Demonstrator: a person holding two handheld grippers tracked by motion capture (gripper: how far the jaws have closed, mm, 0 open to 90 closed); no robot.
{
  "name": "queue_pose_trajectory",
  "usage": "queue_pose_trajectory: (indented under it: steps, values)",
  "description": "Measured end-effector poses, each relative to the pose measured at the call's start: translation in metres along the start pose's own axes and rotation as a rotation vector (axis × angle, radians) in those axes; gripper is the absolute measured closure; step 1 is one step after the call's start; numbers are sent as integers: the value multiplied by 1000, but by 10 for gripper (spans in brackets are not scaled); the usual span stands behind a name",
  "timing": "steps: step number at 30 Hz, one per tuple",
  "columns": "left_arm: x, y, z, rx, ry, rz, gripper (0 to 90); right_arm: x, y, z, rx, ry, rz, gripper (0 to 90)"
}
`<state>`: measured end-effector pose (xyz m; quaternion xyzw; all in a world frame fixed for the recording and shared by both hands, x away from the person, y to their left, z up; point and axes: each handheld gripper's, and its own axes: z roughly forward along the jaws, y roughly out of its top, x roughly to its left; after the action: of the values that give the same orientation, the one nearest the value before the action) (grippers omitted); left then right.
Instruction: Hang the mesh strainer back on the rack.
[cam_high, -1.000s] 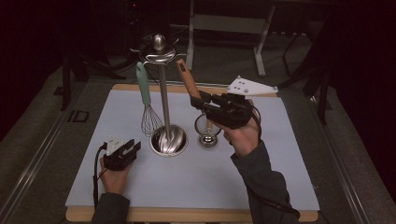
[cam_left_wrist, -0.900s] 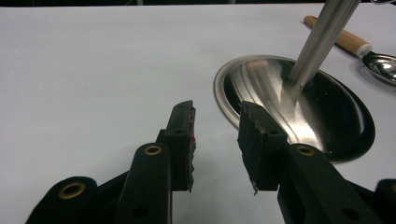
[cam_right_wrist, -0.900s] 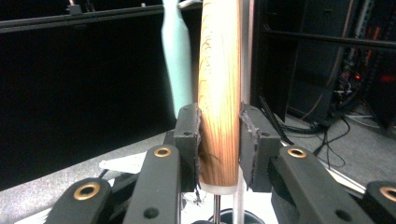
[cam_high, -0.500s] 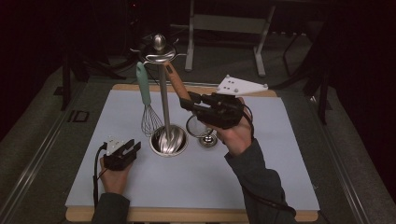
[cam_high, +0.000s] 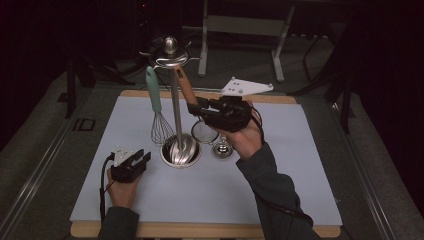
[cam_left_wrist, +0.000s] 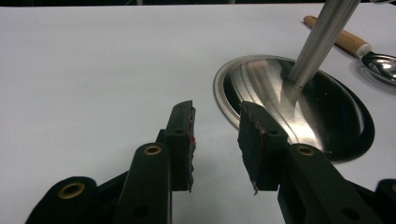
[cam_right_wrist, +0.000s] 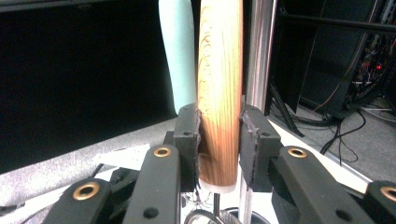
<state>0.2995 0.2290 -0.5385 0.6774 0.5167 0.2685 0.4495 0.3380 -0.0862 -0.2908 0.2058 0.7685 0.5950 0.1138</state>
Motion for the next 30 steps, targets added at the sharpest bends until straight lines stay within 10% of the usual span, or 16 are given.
queue_pose_trajectory:
  steps: [30]
  values:
    - [0, 0, 0, 1, 2, 1, 659, 8, -6, 6, 157, -102, -146, 691]
